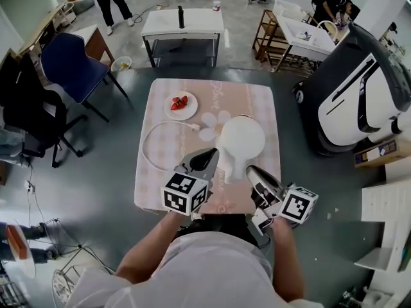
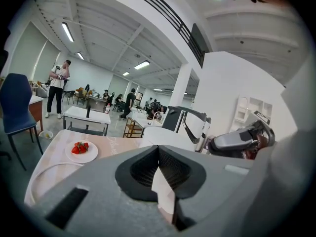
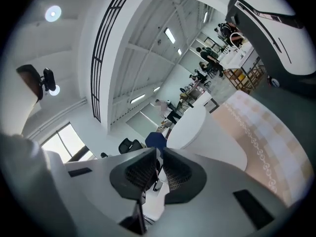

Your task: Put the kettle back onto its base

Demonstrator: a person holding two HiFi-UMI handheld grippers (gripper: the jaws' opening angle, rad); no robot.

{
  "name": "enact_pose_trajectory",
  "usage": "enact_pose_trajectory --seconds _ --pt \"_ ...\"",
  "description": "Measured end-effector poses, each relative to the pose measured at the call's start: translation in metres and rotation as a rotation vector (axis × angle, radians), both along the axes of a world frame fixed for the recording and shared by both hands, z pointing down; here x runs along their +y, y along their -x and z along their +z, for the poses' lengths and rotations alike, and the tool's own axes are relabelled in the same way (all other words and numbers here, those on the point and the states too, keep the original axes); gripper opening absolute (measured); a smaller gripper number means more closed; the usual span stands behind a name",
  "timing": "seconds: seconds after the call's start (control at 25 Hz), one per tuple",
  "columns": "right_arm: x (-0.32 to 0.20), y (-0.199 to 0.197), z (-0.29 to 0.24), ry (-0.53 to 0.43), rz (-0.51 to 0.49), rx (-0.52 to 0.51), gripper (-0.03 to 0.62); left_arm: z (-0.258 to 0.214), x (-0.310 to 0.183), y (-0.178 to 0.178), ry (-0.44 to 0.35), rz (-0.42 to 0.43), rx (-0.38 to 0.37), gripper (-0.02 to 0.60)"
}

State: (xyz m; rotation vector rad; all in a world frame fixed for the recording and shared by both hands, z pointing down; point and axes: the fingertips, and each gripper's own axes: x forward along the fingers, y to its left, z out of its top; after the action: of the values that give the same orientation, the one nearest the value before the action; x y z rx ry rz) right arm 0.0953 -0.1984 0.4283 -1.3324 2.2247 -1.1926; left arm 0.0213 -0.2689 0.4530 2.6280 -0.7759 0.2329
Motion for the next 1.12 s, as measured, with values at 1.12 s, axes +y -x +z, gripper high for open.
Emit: enact_pose_trajectory --seconds 1.12 --pt "0.077 -0.02 -0.014 -0.129 -0.06 0.338 0.005 -0.014 0.11 -0.034 -0.026 -0.111 -0.035 0.006"
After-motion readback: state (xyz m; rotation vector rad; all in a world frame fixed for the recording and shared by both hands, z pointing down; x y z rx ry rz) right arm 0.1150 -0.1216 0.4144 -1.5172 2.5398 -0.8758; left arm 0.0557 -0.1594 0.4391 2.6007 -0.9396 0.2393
